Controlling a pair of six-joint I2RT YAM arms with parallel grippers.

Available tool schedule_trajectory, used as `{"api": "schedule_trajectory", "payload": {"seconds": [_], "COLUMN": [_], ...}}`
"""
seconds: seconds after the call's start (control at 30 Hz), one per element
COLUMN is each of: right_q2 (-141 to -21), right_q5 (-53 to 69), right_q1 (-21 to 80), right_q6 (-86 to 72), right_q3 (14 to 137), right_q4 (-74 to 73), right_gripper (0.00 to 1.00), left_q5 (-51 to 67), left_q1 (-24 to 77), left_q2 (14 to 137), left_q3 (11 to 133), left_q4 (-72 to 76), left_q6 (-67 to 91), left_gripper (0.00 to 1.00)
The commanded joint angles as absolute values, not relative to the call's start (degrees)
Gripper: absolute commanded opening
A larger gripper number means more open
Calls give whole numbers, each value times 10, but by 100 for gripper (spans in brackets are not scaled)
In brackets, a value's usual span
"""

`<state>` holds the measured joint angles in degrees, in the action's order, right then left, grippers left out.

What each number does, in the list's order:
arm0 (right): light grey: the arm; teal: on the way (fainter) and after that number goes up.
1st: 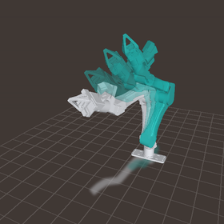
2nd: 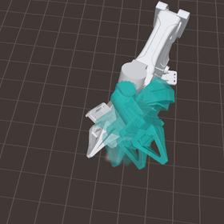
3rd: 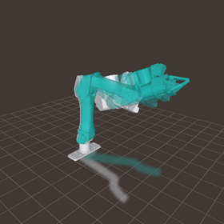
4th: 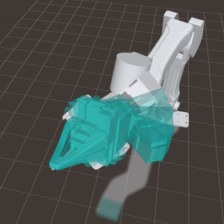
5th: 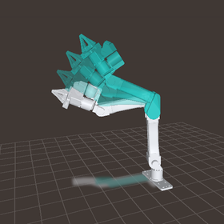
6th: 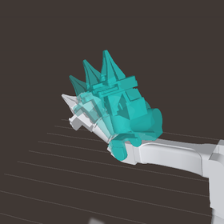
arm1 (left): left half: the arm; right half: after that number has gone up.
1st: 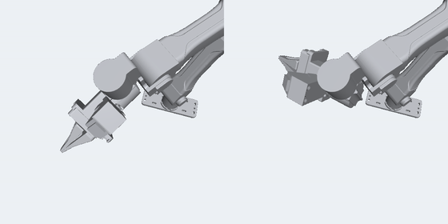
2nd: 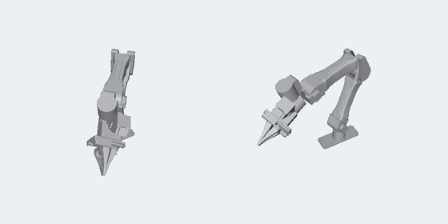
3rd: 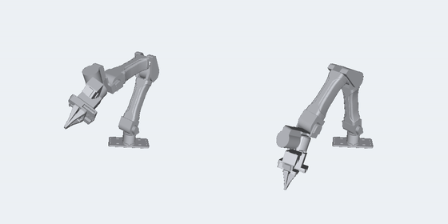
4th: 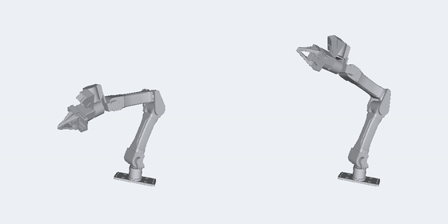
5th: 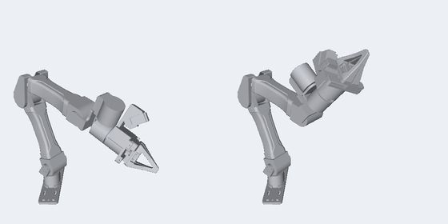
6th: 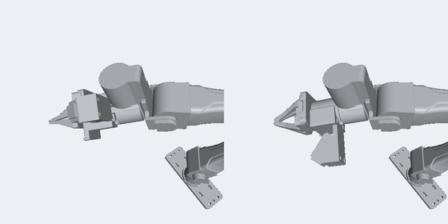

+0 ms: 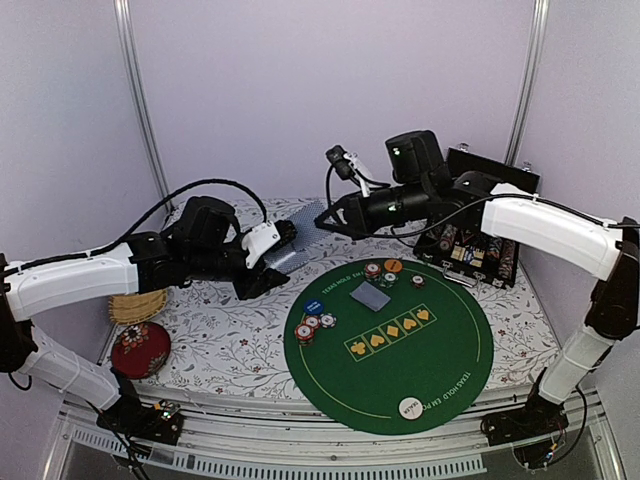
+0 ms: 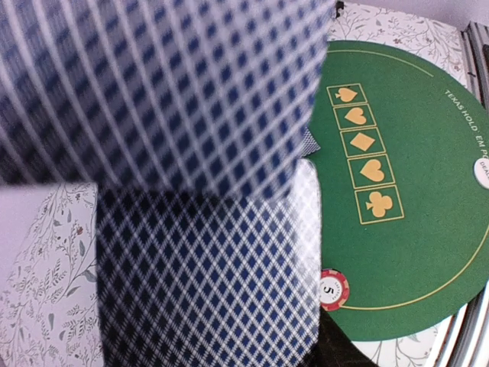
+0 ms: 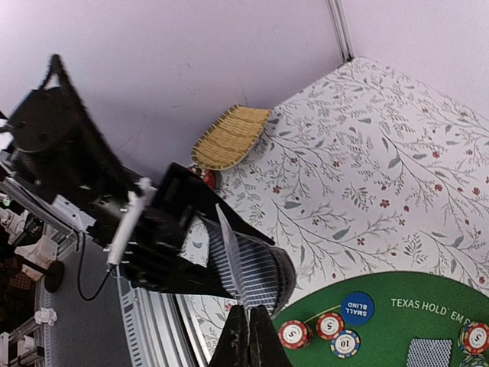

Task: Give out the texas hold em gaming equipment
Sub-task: Pick up the poker card from the face-down deck piles, then distribute the poker card in the small blind area.

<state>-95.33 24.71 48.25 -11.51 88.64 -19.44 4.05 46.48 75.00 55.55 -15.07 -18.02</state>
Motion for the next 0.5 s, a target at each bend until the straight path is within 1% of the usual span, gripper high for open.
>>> {"api": "schedule_trajectory", "payload": {"seconds": [0.0, 0.1, 0.23, 0.33, 0.47], "right_q2": [-871, -814, -757, -750, -747], "right_q5": [308, 354, 357, 377, 411], "right_q1": [471, 447, 428, 428, 428], "right_q6": [-121, -148, -187, -214, -275], "right_q3": [872, 818, 712, 640, 546], "right_q4": [-192, -194, -183, -168, -76], "right_gripper": [2, 2, 2, 2, 2], "left_q5": [44, 43, 42, 40, 41], "left_q1": [461, 461, 461, 461, 461], "left_q2": [734, 732, 730, 729, 729], "left_q3": [555, 555, 556, 556, 556], "left_q4": [-128, -127, -127, -127, -127], "left_q6": [-184, -183, -182, -183, -182], "left_gripper": [49, 49, 49, 49, 49]}}
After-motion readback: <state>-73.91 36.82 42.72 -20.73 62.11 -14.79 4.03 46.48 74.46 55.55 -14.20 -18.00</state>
